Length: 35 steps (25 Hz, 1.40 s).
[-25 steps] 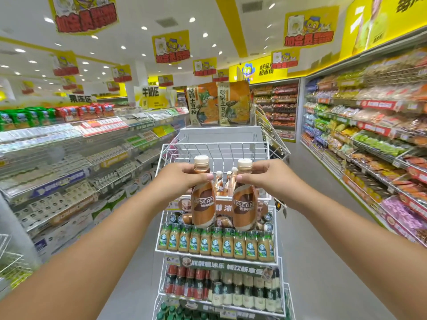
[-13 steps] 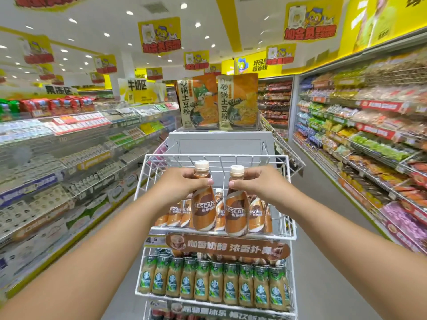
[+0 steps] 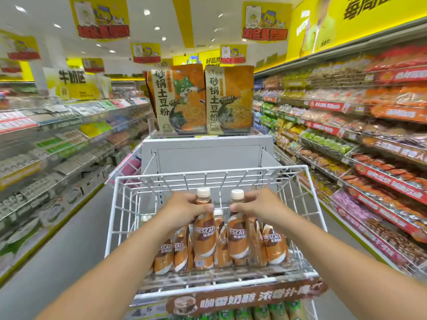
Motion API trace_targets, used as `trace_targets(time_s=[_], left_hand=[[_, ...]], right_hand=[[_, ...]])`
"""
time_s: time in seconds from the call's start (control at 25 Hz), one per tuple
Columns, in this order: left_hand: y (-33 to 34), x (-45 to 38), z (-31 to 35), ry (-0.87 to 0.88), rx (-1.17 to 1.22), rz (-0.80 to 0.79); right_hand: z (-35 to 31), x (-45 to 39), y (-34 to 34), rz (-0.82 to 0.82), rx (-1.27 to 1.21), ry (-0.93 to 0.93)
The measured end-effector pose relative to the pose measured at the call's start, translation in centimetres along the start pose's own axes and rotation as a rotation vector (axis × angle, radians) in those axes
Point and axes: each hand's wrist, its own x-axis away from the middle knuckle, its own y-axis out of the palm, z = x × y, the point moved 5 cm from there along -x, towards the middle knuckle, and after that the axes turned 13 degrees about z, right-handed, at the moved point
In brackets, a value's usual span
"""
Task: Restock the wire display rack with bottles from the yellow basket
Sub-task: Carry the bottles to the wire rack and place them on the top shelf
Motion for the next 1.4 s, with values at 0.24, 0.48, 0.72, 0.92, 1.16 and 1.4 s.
trace_targets(time_s=[0.24, 0.48, 0.72, 0.92, 1.16, 1.4], left_hand=[[2.8, -2.8, -3.6, -0.077, -0.008, -0.079], [3.9, -4.0, -5.4, -0.137, -0.048, -0.105], [4.4, -4.7, -6.7, -0.145, -0.125, -0.035], [5.6, -4.4, -7.2, -0.133, -0.175, -0.040], [6.2, -4.1, -7.0, -0.102, -0.122, 0.070], [5.2, -3.4, -5.0, 0.199, -0.363, 0.181]], right_hand=[[2.6, -2.3, 2.6, -0.029, 0.113, 0.126], [3.3, -3.4, 4.0, -0.070, 0.255, 0.156], [3.9, -4.0, 4.8, -0.081, 0.381, 0.163], [4.1, -4.0, 4.9, -0.006, 0.477, 0.166], [4.2, -3.2, 5.3, 0.030, 0.469, 0.140], [3.8, -2.2, 3.6, 0.016, 0.448, -0.056]])
